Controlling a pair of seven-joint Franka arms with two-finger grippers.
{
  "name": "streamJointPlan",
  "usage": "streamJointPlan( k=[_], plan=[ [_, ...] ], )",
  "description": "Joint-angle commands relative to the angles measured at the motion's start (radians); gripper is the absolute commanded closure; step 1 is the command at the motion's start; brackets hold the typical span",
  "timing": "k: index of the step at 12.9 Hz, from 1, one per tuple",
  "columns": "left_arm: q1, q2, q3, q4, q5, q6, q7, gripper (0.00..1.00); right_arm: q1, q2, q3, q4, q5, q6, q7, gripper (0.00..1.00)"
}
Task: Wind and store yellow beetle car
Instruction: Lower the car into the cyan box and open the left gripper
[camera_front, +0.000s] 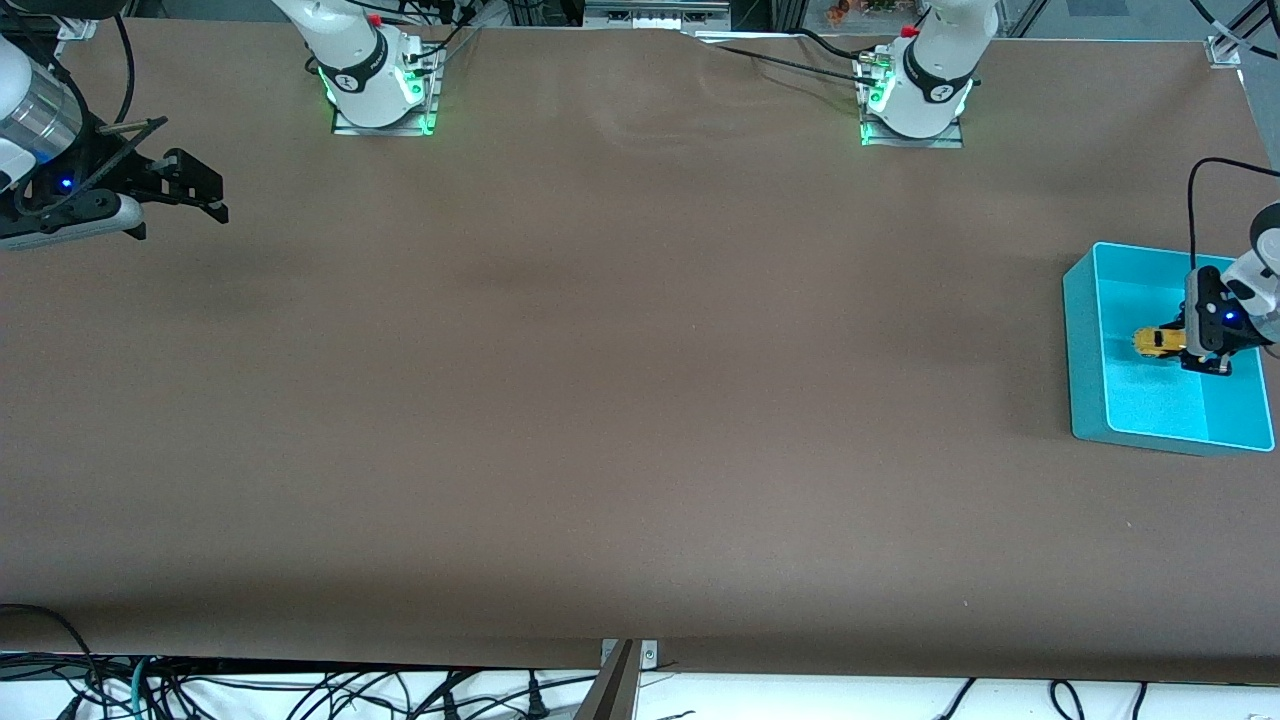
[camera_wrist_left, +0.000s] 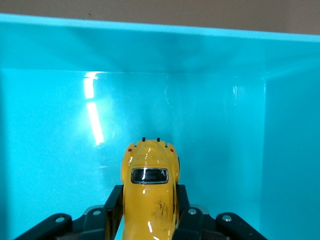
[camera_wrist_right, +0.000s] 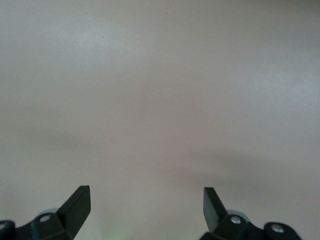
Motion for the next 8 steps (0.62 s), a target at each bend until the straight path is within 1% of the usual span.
streamJointPlan(
  k=[1, 2, 5, 6, 7, 8],
  plan=[
    [0.008, 0.029, -0.004, 0.011, -0.016, 0.028, 0.031, 0.86, 0.006, 0.008, -0.003, 0.018, 0.001, -0.008, -0.01, 0.0],
    [0.008, 0.044, -0.006, 0.011, -0.016, 0.048, 0.029, 0.86, 0.006, 0.006, -0.001, 0.018, 0.001, -0.008, -0.009, 0.0],
    [0.007, 0.068, -0.004, 0.011, -0.054, 0.068, 0.027, 0.81, 0.006, 0.006, -0.001, 0.018, 0.001, -0.008, -0.01, 0.0],
    [0.007, 0.077, -0.004, 0.011, -0.06, 0.068, 0.021, 0.72, 0.006, 0.006, -0.001, 0.018, 0.001, -0.008, -0.01, 0.0],
    [0.005, 0.084, -0.004, 0.011, -0.077, 0.068, 0.02, 0.7, 0.006, 0.004, -0.001, 0.018, 0.001, -0.006, -0.01, 0.0],
    [0.005, 0.091, -0.004, 0.011, -0.083, 0.074, 0.02, 0.65, 0.006, 0.004, -0.001, 0.018, 0.001, -0.006, -0.009, 0.0]
  ],
)
